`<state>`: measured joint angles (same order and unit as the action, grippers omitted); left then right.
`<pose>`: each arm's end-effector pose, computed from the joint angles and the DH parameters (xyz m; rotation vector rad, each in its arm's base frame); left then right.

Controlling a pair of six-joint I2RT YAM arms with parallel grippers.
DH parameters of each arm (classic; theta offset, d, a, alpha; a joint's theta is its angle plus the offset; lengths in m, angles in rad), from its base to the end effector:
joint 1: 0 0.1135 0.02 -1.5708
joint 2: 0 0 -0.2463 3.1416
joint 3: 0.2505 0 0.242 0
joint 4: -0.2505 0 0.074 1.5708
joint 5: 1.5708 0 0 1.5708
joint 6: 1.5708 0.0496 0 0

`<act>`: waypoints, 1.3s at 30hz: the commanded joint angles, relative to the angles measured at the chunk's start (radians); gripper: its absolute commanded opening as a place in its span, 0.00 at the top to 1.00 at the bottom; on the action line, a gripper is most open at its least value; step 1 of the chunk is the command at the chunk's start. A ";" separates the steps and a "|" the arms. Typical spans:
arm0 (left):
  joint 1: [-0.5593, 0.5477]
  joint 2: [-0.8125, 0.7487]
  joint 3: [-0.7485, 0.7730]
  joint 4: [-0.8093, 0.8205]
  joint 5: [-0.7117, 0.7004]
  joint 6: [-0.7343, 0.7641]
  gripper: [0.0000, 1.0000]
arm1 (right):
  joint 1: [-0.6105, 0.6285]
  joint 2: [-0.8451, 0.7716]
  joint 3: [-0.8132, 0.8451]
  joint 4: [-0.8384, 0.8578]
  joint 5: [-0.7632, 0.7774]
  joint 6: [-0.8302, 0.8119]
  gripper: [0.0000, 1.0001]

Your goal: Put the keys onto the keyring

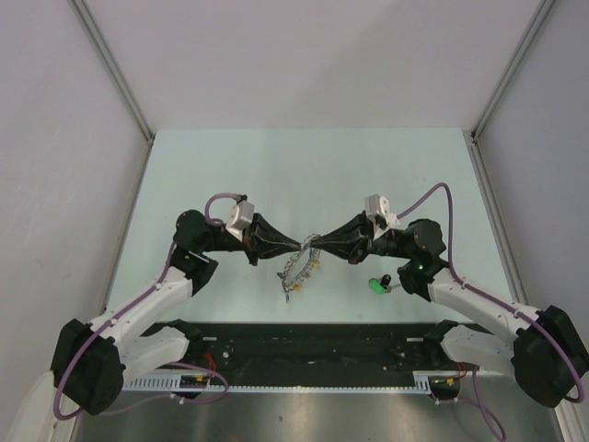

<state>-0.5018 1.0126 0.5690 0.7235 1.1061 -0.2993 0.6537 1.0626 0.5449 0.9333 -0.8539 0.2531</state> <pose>0.1711 -0.1445 0.3026 1.1334 1.1277 -1.3431 0.1607 0.1702 0.3078 -1.0231 0.9745 1.2525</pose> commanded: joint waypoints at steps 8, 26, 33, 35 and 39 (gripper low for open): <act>-0.004 -0.019 0.003 0.060 0.001 -0.017 1.00 | 0.012 0.016 0.038 0.070 0.006 0.003 1.00; -0.006 -0.017 0.000 0.071 0.006 -0.027 1.00 | 0.017 0.028 0.036 0.068 -0.008 -0.002 1.00; -0.006 -0.019 -0.001 0.076 0.005 -0.031 1.00 | 0.018 0.025 0.038 0.062 -0.013 -0.002 1.00; -0.004 -0.017 -0.001 0.083 0.006 -0.035 1.00 | 0.020 0.030 0.038 0.062 -0.013 -0.003 1.00; -0.006 -0.017 -0.003 0.086 0.006 -0.038 1.00 | 0.023 0.034 0.038 0.068 -0.019 -0.002 1.00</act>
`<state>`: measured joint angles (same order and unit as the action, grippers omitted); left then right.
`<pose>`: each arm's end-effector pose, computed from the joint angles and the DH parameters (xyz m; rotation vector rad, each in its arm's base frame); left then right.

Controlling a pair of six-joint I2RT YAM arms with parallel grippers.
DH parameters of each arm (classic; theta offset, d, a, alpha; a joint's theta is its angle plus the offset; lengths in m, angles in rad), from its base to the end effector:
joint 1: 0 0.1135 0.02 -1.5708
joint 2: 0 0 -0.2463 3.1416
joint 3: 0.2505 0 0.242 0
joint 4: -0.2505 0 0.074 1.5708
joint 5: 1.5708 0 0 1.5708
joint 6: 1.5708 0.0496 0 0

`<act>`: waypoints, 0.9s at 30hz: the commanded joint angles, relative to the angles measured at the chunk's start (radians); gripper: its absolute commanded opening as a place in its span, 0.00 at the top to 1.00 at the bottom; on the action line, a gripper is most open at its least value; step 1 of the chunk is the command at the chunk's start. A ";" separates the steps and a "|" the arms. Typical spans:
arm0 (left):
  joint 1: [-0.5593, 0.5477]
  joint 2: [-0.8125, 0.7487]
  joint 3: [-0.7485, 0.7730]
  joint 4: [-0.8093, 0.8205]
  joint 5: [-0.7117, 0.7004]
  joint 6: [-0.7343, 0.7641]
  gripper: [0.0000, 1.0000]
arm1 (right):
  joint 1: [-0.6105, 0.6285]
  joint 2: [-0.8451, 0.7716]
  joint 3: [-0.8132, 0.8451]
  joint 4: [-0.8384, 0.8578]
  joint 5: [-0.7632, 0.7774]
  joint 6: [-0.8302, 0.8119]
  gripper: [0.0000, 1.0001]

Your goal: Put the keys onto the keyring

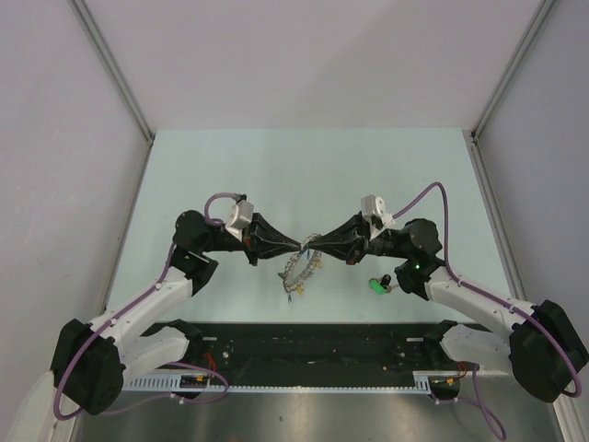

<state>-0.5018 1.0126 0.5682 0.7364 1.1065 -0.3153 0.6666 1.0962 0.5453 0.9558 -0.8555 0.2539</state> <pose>0.1708 -0.1443 0.3035 1.1287 1.1265 -1.3507 0.1627 0.1757 0.3029 -1.0326 0.9805 1.2673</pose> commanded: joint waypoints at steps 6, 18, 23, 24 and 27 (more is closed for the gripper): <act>-0.006 -0.017 -0.005 0.075 0.003 -0.024 1.00 | 0.014 0.001 0.038 0.051 -0.017 0.004 1.00; -0.006 -0.014 -0.010 0.086 0.001 -0.019 1.00 | -0.002 -0.068 0.036 -0.014 0.015 -0.007 1.00; -0.004 -0.012 -0.013 0.095 0.000 -0.024 1.00 | -0.001 -0.078 0.038 -0.025 0.009 -0.010 1.00; -0.006 -0.012 -0.013 0.098 0.001 -0.027 1.00 | 0.002 -0.073 0.038 -0.026 0.009 -0.010 1.00; -0.006 -0.011 -0.016 0.106 0.001 -0.030 1.00 | 0.001 -0.065 0.038 -0.034 0.015 -0.018 1.00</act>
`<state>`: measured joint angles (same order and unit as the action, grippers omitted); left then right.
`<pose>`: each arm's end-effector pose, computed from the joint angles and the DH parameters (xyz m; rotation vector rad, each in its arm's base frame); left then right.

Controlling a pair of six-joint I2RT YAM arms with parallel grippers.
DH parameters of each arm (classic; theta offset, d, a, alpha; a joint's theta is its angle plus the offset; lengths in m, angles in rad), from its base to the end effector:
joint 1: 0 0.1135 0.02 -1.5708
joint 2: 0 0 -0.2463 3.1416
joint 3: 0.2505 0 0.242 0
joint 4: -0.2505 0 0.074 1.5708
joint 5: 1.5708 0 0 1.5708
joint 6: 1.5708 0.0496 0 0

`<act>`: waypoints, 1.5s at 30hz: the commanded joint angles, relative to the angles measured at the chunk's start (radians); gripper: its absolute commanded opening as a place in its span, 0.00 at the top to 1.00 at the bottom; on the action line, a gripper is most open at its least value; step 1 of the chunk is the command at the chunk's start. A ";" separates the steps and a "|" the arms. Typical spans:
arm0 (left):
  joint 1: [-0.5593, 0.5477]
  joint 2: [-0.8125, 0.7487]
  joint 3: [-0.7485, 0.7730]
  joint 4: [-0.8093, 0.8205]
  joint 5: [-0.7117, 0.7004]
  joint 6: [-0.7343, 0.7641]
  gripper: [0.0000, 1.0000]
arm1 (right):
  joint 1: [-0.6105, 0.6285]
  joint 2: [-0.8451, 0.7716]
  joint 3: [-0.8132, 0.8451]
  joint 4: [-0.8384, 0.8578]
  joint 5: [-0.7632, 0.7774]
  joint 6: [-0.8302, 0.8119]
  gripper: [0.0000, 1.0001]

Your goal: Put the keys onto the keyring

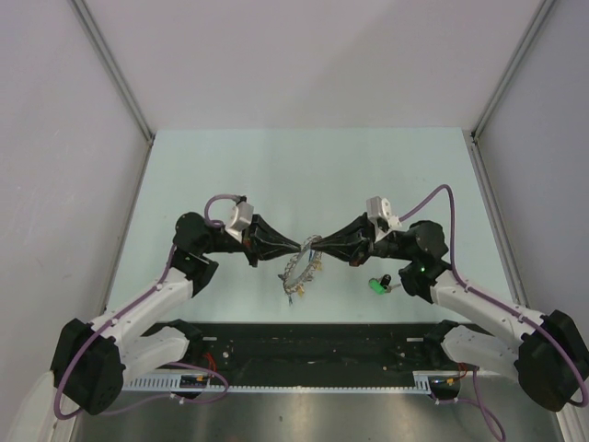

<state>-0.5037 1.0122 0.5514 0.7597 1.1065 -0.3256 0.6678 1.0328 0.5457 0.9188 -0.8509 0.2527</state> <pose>0.1696 -0.1441 0.3002 1.1266 1.1260 -1.3573 0.1543 0.1692 0.3129 -1.0280 0.9527 1.2581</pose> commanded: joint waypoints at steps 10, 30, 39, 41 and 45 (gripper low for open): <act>-0.002 -0.012 -0.002 0.102 0.001 -0.030 1.00 | 0.006 0.035 0.037 0.020 0.013 -0.012 1.00; -0.004 -0.006 -0.004 0.101 -0.002 -0.035 1.00 | 0.012 0.041 0.037 0.043 -0.002 0.002 1.00; -0.002 -0.006 -0.002 0.096 -0.007 -0.030 1.00 | 0.015 0.050 0.037 0.051 -0.013 0.008 1.00; -0.004 -0.006 -0.004 0.095 -0.007 -0.030 1.00 | 0.018 0.052 0.037 0.058 -0.016 0.013 1.00; -0.002 -0.006 -0.002 0.095 -0.010 -0.030 1.00 | 0.023 0.059 0.037 0.066 -0.022 0.014 1.00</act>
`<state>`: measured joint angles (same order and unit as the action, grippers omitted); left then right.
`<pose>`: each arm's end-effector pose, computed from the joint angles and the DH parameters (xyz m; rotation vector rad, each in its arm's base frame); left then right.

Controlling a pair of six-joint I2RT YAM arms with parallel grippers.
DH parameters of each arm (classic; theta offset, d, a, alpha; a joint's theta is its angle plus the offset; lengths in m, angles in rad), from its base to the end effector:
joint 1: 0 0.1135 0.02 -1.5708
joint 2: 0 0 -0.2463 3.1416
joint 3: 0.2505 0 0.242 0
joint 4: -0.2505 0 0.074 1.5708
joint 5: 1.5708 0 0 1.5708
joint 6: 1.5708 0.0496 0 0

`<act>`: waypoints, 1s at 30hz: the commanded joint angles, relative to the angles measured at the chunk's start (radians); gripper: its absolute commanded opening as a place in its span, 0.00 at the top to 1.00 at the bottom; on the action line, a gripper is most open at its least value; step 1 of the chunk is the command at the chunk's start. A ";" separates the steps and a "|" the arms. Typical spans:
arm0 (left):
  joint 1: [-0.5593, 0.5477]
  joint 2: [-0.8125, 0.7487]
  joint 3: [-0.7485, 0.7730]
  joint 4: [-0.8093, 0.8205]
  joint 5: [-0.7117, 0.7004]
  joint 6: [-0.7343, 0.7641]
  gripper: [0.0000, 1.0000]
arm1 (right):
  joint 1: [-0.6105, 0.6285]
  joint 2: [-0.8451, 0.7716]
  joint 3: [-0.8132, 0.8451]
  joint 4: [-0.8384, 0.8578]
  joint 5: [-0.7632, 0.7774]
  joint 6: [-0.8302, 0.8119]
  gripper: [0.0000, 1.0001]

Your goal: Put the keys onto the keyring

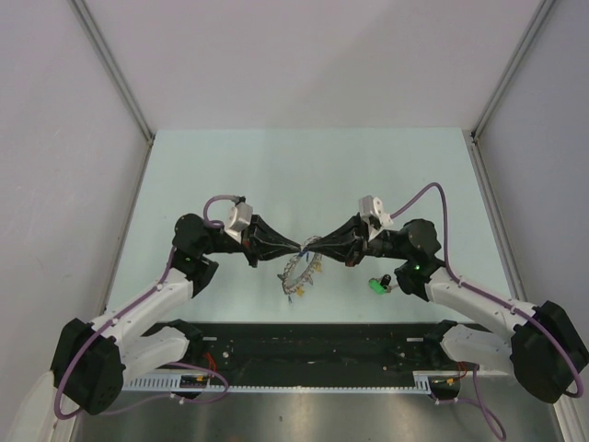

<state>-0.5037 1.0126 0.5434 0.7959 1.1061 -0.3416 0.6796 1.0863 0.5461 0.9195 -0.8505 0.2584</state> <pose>0.1686 -0.1435 0.3008 1.1236 1.1091 -1.3580 0.1604 0.1775 0.3018 -1.0355 1.0066 1.2857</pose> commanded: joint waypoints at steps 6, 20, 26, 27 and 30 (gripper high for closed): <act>-0.004 -0.008 0.006 0.057 -0.012 -0.014 1.00 | 0.014 0.009 0.037 0.078 -0.022 0.016 1.00; -0.004 -0.011 0.003 0.058 -0.017 -0.011 1.00 | -0.003 -0.048 0.037 -0.007 0.001 -0.015 1.00; -0.004 -0.011 0.000 0.066 -0.012 -0.016 1.00 | 0.000 -0.031 0.037 0.001 0.005 -0.011 1.00; -0.004 -0.009 0.000 0.069 -0.009 -0.017 0.99 | -0.002 -0.029 0.037 -0.005 0.014 -0.016 1.00; -0.004 -0.011 0.000 0.071 -0.009 -0.019 1.00 | -0.002 -0.029 0.037 -0.007 0.019 -0.018 1.00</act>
<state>-0.5037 1.0126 0.5362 0.7998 1.1030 -0.3416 0.6781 1.0550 0.5465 0.8913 -0.8463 0.2562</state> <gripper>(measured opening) 0.007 0.009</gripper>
